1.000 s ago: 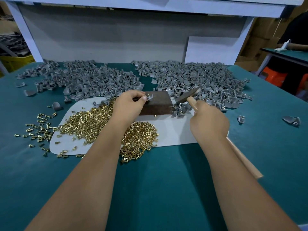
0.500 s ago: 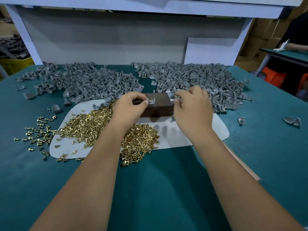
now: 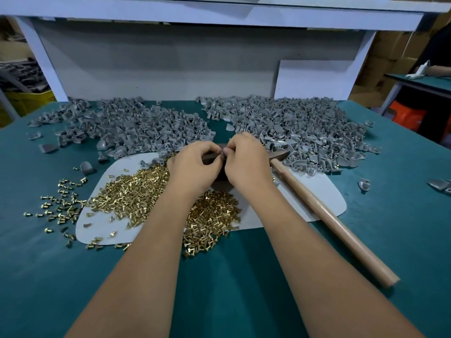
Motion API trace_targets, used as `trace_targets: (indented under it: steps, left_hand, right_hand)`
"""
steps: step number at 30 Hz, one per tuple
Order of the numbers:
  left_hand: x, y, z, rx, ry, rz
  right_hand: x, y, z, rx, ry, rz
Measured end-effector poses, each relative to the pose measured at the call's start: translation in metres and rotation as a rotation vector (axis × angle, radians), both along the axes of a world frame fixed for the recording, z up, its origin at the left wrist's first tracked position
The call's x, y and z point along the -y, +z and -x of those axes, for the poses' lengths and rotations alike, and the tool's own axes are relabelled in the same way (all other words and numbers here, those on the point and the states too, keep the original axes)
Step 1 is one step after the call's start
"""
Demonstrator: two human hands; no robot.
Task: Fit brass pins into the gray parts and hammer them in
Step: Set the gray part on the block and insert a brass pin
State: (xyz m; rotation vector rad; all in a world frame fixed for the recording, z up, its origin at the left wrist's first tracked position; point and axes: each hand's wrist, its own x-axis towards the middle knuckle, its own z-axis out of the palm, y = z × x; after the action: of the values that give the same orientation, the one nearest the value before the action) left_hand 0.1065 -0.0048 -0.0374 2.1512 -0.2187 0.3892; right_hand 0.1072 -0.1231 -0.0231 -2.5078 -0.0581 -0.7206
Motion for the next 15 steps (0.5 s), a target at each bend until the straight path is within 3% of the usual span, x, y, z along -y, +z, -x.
trace_targets:
  steps: [10,15]
  left_hand:
    - [0.001,-0.001,0.002,0.003,0.019,-0.028]
    - [0.001,0.000,0.004,-0.014,0.015,-0.015]
  right_hand:
    - [-0.002,-0.005,-0.001,0.038,-0.015,-0.078]
    - [0.010,0.009,0.013,-0.097,0.112,-0.158]
